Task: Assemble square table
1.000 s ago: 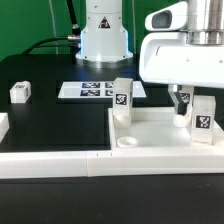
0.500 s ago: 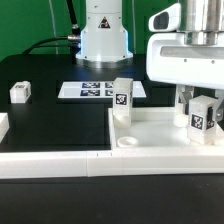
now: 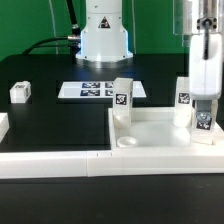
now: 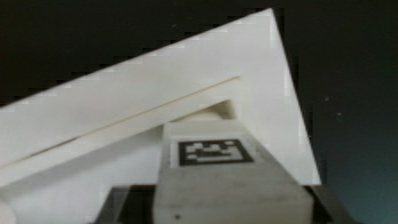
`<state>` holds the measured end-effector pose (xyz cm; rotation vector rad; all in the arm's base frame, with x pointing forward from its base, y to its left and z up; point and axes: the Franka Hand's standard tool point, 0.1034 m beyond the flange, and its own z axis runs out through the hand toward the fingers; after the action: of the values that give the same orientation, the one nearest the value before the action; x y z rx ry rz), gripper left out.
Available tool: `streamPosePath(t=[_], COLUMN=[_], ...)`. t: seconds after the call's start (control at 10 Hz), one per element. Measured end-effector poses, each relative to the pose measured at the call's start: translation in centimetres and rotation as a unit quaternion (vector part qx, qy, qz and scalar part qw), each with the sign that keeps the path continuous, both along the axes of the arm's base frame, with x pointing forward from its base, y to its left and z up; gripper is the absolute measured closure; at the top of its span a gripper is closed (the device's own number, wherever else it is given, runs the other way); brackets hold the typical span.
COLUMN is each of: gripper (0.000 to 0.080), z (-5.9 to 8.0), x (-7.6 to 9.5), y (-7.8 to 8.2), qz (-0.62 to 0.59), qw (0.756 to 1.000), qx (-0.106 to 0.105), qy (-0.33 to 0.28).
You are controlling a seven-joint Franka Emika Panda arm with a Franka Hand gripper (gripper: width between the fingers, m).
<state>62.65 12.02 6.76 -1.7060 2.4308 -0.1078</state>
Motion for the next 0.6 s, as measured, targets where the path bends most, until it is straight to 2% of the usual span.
streamPosePath(t=[0.1,0.2,0.4,0.5,0.6], gripper=[0.0509,0.0509,0.0259,0.0173,0.0173], z=[-0.01,-0.01,0.14,0.38,0.19], x=[-0.01,-0.03,0.12,0.53,0.4], y=[0.0,0.04,0.58,0.82,0.9], qz=[0.015,0.057,0.228,0.318,0.377], qw=[1.0,0.998,0.971,0.944,0.92], qx=[-0.003,-0.015,-0.066,-0.089,-0.104], qy=[0.0,0.0,-0.003,-0.018,-0.026])
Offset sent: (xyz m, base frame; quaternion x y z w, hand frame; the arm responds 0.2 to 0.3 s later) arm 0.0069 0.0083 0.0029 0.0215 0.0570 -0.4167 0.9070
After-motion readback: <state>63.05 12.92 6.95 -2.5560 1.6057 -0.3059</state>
